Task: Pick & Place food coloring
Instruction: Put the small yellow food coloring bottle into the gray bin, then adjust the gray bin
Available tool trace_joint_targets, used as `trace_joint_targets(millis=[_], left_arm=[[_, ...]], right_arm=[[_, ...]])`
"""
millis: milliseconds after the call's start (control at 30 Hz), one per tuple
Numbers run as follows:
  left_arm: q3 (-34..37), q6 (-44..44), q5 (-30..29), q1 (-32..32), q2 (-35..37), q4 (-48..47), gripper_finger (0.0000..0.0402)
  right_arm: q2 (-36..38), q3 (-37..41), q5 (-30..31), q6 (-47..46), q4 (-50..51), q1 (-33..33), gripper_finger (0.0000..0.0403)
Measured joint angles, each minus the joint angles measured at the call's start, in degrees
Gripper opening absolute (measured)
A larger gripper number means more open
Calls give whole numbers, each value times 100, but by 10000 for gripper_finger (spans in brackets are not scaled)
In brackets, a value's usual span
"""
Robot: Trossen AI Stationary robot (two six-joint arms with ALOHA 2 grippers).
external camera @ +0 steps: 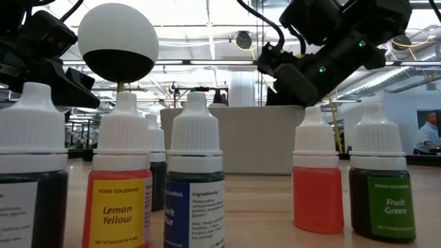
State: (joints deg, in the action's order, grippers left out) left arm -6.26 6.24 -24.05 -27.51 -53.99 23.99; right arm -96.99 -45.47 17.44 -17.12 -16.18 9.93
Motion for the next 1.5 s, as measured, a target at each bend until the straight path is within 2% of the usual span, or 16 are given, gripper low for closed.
trace_joint_targets(millis=[200,433,500,600,733,933,1067,1167,1333,1500], left_arm=[[0,-9,0,-2,1,0,26],[0,9,-7,0,0,0,26],[0,109,-163,-1,1,-2,26],[0,398,-522,34,2,-52,26],[0,589,-414,171,0,-169,26],[0,796,9,317,-382,-34,25],[-2,737,33,359,-1153,523,6],[-182,647,112,467,-1764,801,5],[-863,610,68,785,-2745,871,5],[-1491,547,111,969,-3395,467,4]], right_arm=[[-2,0,-265,-34,10,-107,52],[-2,0,-269,-59,-73,-137,105],[31,0,-269,-56,-67,-137,119],[144,0,-250,-16,-70,-142,130],[505,2,-212,172,-71,-142,132],[1237,2,459,431,382,196,106],[1624,0,858,-191,1192,546,48],[1769,0,1279,-695,1842,864,8],[1799,4,2105,-1467,2474,1386,4],[1762,4,2347,-2144,2813,1724,2]])
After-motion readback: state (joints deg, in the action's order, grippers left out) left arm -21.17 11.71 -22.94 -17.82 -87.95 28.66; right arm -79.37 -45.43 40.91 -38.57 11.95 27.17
